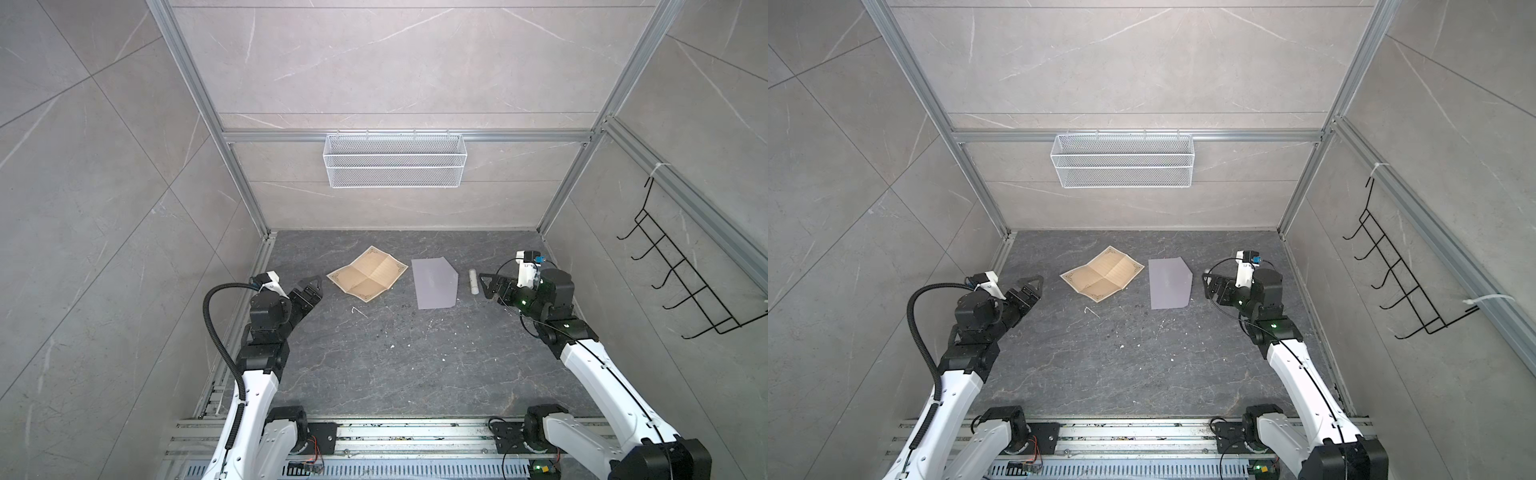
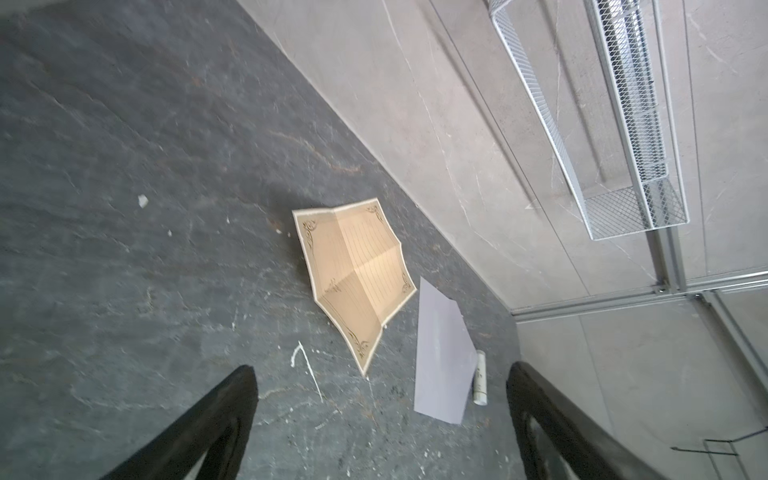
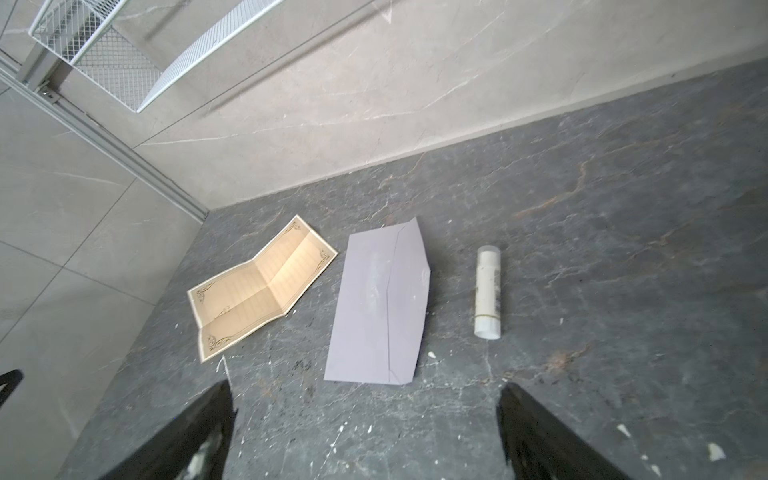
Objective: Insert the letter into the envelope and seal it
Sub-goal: 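Reach the left gripper toward the beige letter while the right arm moves forward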
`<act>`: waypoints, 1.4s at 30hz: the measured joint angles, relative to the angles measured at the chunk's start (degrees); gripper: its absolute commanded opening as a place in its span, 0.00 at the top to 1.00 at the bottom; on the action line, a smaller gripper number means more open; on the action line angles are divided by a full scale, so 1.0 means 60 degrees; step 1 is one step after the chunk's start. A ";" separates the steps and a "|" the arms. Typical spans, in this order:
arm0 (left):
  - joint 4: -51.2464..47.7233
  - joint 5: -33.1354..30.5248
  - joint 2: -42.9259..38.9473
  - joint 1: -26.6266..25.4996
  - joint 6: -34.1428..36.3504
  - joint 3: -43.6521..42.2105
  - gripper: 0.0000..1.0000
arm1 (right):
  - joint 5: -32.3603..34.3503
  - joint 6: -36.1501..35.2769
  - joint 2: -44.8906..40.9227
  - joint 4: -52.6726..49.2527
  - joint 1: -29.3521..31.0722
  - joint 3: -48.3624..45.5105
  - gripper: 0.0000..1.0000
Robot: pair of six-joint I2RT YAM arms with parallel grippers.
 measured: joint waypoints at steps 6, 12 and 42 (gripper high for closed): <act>0.0178 0.0459 0.0390 -0.0776 -0.1279 -0.0605 0.03 | -0.0339 0.0277 -0.0335 -0.0076 0.0000 -0.0022 0.01; 0.0805 0.0463 0.1800 -0.1432 -0.2568 -0.1515 0.00 | -0.0572 0.0579 -0.1104 -0.0022 0.0000 -0.0408 0.01; 0.6448 0.1300 0.8134 -0.1534 -0.4881 -0.0168 0.32 | -0.1326 0.0707 -0.1661 0.0404 0.0000 -0.0976 0.01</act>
